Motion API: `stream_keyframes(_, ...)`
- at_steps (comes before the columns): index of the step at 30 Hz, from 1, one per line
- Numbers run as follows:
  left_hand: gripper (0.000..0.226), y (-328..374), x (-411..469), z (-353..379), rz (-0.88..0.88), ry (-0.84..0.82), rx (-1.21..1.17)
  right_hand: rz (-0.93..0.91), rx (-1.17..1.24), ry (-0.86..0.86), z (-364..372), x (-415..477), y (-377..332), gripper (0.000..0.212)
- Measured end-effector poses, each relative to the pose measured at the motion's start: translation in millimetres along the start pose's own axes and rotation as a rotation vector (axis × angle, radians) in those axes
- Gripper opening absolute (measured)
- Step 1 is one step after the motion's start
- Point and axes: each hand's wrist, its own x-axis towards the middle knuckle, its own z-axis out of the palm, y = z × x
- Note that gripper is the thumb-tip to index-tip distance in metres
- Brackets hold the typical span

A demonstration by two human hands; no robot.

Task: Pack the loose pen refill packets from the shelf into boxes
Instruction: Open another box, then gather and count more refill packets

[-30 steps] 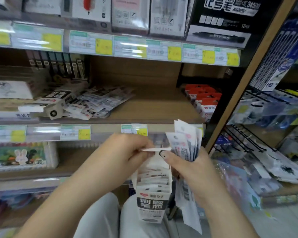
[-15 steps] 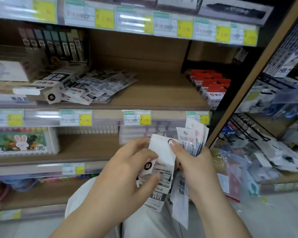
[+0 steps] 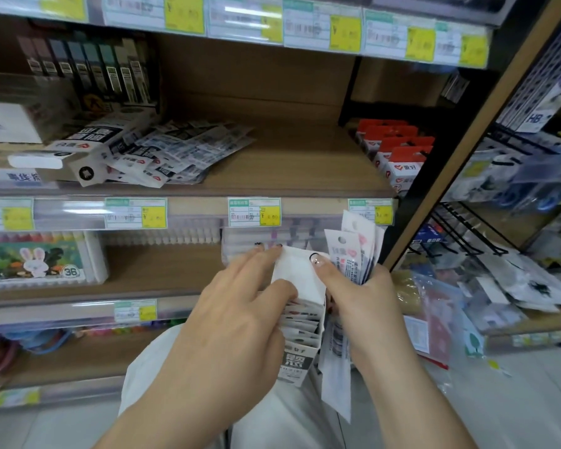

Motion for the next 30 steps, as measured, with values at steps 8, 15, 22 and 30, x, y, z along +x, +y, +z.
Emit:
stream_keyframes(8, 0.043, 3, -13, 14, -0.084, -0.144, 0.133, -0.009, 0.044, 0.061, 1, 0, 0, 0.033)
stream_keyframes(15, 0.041, 3, -12, 30, -0.197, -0.172, -0.115, 0.039, 0.088, 0.125, 7, 0, 5, 0.014)
stream_keyframes(22, 0.028, 2, -3, 34, -0.165, -0.123, -0.282, 0.062, 0.186, 0.258, -17, 7, -25, 0.022)
stream_keyframes(30, 0.026, 5, 0, 42, -0.162, -0.061, -0.277, 0.018, 0.757, -0.009, -40, 12, -107, 0.017)
